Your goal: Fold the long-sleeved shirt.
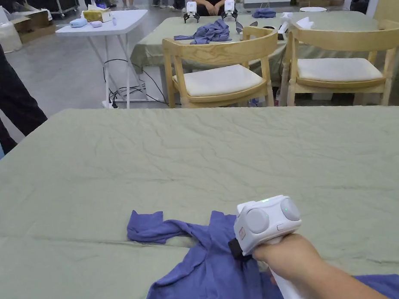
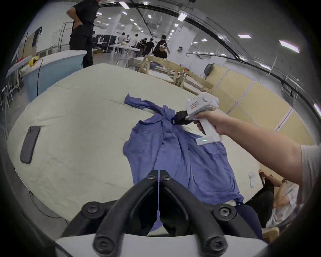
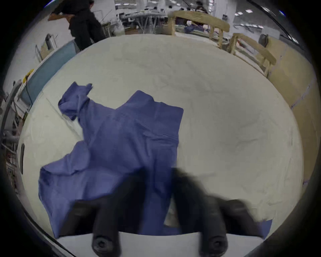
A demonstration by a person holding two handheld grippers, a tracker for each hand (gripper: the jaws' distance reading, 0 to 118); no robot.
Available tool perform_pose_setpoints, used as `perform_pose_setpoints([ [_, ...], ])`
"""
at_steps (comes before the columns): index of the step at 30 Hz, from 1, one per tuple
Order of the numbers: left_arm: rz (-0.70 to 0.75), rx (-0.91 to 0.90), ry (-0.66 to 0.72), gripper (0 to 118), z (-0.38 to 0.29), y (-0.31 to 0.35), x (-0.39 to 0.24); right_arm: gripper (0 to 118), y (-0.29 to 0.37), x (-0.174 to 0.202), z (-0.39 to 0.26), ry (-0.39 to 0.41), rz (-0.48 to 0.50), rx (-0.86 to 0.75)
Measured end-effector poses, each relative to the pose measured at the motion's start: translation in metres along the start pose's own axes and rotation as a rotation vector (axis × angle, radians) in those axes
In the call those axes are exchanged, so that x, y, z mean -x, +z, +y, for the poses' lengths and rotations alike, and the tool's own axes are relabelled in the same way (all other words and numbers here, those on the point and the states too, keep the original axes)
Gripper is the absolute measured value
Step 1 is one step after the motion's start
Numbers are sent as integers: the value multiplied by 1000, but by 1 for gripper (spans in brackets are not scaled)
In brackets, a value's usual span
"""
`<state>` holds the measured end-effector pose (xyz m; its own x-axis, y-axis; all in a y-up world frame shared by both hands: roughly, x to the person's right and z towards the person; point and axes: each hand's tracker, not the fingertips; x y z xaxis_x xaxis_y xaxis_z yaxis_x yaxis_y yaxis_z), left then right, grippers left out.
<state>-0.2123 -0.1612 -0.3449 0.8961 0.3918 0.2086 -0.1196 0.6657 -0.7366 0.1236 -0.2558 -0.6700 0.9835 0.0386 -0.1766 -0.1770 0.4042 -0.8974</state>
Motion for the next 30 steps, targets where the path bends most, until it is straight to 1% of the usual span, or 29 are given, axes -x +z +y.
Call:
perform_pose_setpoints([
  [1, 0, -3, 8, 1, 0, 1, -1, 3, 9, -1, -2, 1, 2, -4],
  [4, -10, -15, 15, 1, 1, 9, -9, 3, 42, -8, -7, 4, 13, -70],
  [6, -19, -26, 15, 1, 2, 15, -10, 3, 77, -10, -15, 30, 12, -139],
  [9, -31, -44, 4, 1, 1, 25, -17, 2, 134, -11, -45, 63, 34, -234],
  [10, -33, -49, 0, 1, 3, 28, -21, 3, 155, -10, -60, 65, 58, -257],
  [11, -33, -50, -2, 1, 3, 31, -25, 3, 174, -8, -81, 87, 86, -272],
  [12, -33, -52, -2, 1, 3, 34, -27, 3, 189, -6, -98, 114, 93, -266],
  [14, -39, -59, 0, 1, 2, 39, -30, 3, 210, -1, -142, 183, 69, -204],
  [15, -40, -59, 1, 1, 1, 40, -31, 3, 213, 1, -163, 228, 63, -150],
  [16, -39, -58, 2, 1, 1, 42, -33, 3, 212, 3, -186, 290, 80, -65],
  [18, -37, -58, -5, 1, -1, 46, -37, 3, 203, 3, -228, 331, 97, 58],
  [19, -37, -57, -9, 1, -1, 48, -39, 3, 192, 2, -248, 355, 85, 136],
  [21, -40, -56, -14, 1, -3, 51, -43, 3, 169, -1, -283, 374, 67, 285],
  [22, -41, -54, -15, 1, -4, 52, -44, 3, 160, -1, -294, 371, 58, 326],
  [23, -43, -52, -17, 1, -5, 53, -46, 3, 152, -3, -304, 374, 45, 353],
  [25, -41, -45, -23, 1, -6, 54, -49, 4, 141, -5, -311, 345, 36, 337],
  [26, -38, -42, -25, 1, -7, 54, -49, 16, 143, -8, -309, 301, 24, 296],
  [27, -36, -39, -25, 1, -7, 54, -49, 38, 149, -12, -306, 292, -5, 255],
  [28, -33, -36, -20, 1, -8, 53, -50, 67, 158, -14, -304, 316, -50, 203],
  [29, -33, -34, -14, 1, -8, 53, -50, 105, 171, -17, -304, 327, -85, 105],
  [30, -32, -32, -8, 1, -9, 52, -49, 118, 185, -22, -302, 306, -88, 35],
])
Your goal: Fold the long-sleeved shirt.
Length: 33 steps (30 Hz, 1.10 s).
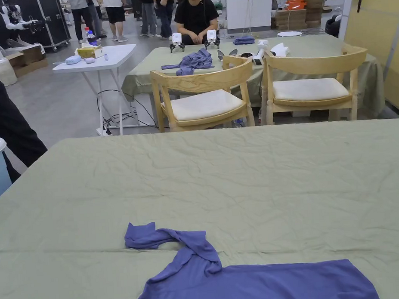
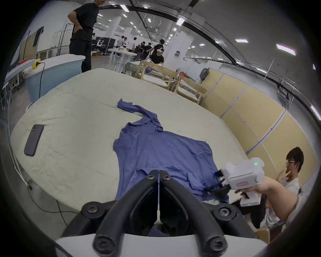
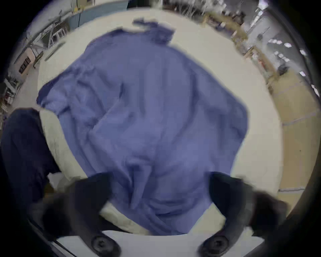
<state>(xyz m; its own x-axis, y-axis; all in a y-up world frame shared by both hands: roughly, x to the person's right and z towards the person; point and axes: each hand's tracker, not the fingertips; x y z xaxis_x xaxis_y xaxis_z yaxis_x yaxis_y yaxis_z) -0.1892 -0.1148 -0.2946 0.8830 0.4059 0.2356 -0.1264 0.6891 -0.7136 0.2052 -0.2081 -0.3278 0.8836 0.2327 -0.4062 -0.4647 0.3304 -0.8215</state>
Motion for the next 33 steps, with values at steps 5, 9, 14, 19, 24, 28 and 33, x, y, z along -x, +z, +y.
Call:
perform_pose_setpoints([
  [5, -6, 24, 8, 1, -7, -15, -3, 87, 64, -21, -16, -400, 68, -292],
  [9, -16, 81, 40, 1, -6, -46, -3, 3, 68, -10, -28, -542, 68, -348],
  [14, -36, 115, 23, 42, 35, -120, 18, 3, 58, -5, -40, -599, 196, -348],
  [19, 234, 124, -28, 111, 85, -244, 71, 3, 50, -25, -51, -616, 126, -312],
  [24, 409, 286, -240, 101, 78, -328, 98, 3, 33, -55, -50, -673, 79, -281],
  [28, 344, 218, -283, 72, 75, -313, 84, 3, 12, -94, -24, -660, 2, -260],
  [33, 234, 154, -254, 0, 81, -288, 61, 117, -55, -168, 32, -690, -68, -189],
])
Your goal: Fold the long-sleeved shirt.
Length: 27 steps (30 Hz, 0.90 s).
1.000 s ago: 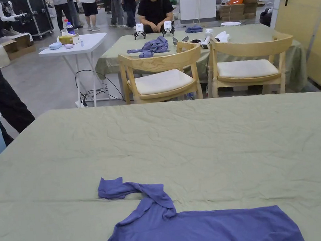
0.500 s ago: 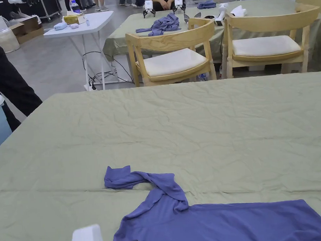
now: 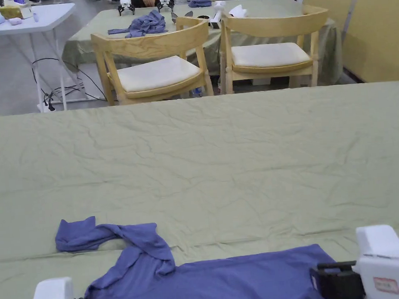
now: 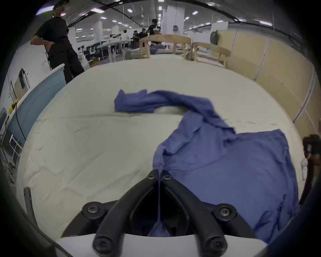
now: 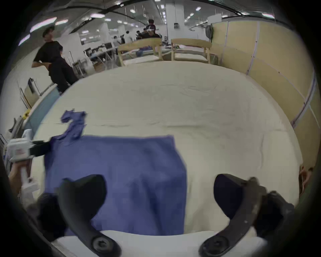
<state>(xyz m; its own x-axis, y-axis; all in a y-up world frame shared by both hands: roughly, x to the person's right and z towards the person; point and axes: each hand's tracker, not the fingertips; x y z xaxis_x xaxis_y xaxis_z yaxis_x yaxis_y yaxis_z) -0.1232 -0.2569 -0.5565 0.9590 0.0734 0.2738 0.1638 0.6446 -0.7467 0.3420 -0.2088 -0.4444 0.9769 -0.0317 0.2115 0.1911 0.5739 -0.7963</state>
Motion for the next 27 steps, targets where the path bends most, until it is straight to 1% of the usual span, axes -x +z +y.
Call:
perform_pose_setpoints([
  [1, -22, -15, 22, 0, 3, 4, 1, 116, -23, -3, 15, 46, -49, -19],
  [2, -26, -19, 33, 0, 5, 8, 3, 117, -46, -4, 26, 61, -82, 23],
  [3, -30, -23, 36, 0, 10, 15, 0, 117, -69, -6, 35, 59, -118, 83],
  [4, -32, -28, 40, 0, 11, 18, 1, 116, -75, -8, 45, 62, -136, 133],
  [5, -36, -36, 44, 0, 12, 20, 3, 110, -90, -9, 52, 61, -138, 183],
  [6, -25, -47, 34, 0, 14, 23, 5, 95, -99, -10, 54, 33, -129, 208],
  [7, -30, -50, 45, 0, 16, 24, 5, 72, -106, -10, 55, -3, -99, 242],
  [8, -38, -52, 56, 0, 16, 26, 7, 62, -111, -8, 53, -35, -54, 297],
  [9, -46, -53, 69, 0, 16, 29, 9, 54, -108, -4, 51, -59, -26, 295],
  [10, -48, -57, 74, 0, 15, 32, 12, 32, -97, 1, 53, -11, -103, 238],
  [11, -54, -63, 86, 0, 16, 36, 12, 4, -90, 7, 54, 37, -74, 224],
  [12, -70, -71, 104, 0, 16, 41, 13, 4, -80, 14, 45, 79, -86, 212],
  [14, -91, -85, 138, 0, 13, 57, 16, 4, -58, 18, 33, 74, -31, 187],
  [15, -101, -98, 149, 0, 14, 66, 14, 4, -44, 18, 27, 61, -3, 163],
  [16, -109, -106, 153, 0, 13, 78, 15, 4, -27, 17, 18, 38, 9, 125],
  [18, -118, -130, 170, 0, 8, 107, 15, 4, 13, 14, 4, 22, 28, 48],
  [22, -161, -223, 178, 0, 0, 175, 7, 4, 109, 9, -24, -34, 89, -130],
  [25, -174, -311, 168, 0, -8, 229, -5, 4, 183, 13, -46, -51, 106, -285],
  [27, -176, -365, 177, 0, -14, 262, -14, 4, 227, 18, -60, -55, 100, -384],
])
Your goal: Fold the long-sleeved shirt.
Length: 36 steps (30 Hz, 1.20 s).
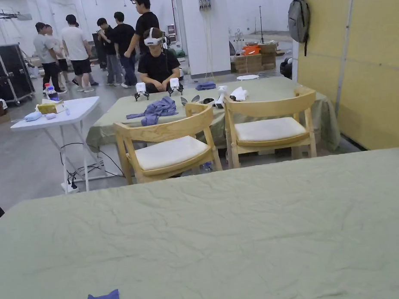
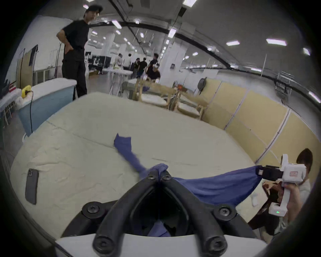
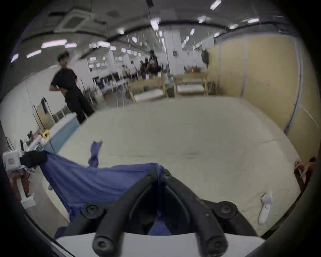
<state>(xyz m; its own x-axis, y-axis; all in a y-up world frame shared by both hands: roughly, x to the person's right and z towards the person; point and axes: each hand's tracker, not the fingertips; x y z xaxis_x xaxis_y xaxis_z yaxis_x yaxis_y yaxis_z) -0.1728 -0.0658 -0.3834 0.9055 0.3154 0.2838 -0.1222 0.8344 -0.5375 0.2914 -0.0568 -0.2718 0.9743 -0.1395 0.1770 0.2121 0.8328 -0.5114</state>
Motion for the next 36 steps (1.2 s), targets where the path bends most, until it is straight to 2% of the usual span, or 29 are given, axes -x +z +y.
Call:
perform_pose_setpoints([
  [3, -27, -88, 22, 0, 7, 45, -20, 4, 52, 13, 8, -21, 32, -115],
  [7, -77, -158, 49, 0, 34, 75, -33, 4, 85, 21, 36, 2, 45, -212],
  [11, -76, -256, -15, 0, 80, 86, -41, 4, 101, 23, 87, 45, 59, -296],
  [17, -166, -330, 25, 0, 167, 72, -46, 4, 106, 32, 182, 101, 51, -397],
  [20, -194, -376, 24, 0, 215, 61, -50, 4, 99, 39, 233, 149, 10, -432],
  [24, -209, -391, 30, 0, 284, 33, -54, 4, 76, 38, 304, 171, -41, -423],
  [32, -213, -459, 7, 0, 409, -26, -61, 4, 7, 22, 430, 123, -125, -357],
  [35, -200, -484, -33, 0, 440, -45, -70, 4, -16, 16, 461, 77, -128, -343],
  [36, -200, -486, -43, 0, 448, -50, -71, 4, -24, 17, 469, 85, -128, -343],
])
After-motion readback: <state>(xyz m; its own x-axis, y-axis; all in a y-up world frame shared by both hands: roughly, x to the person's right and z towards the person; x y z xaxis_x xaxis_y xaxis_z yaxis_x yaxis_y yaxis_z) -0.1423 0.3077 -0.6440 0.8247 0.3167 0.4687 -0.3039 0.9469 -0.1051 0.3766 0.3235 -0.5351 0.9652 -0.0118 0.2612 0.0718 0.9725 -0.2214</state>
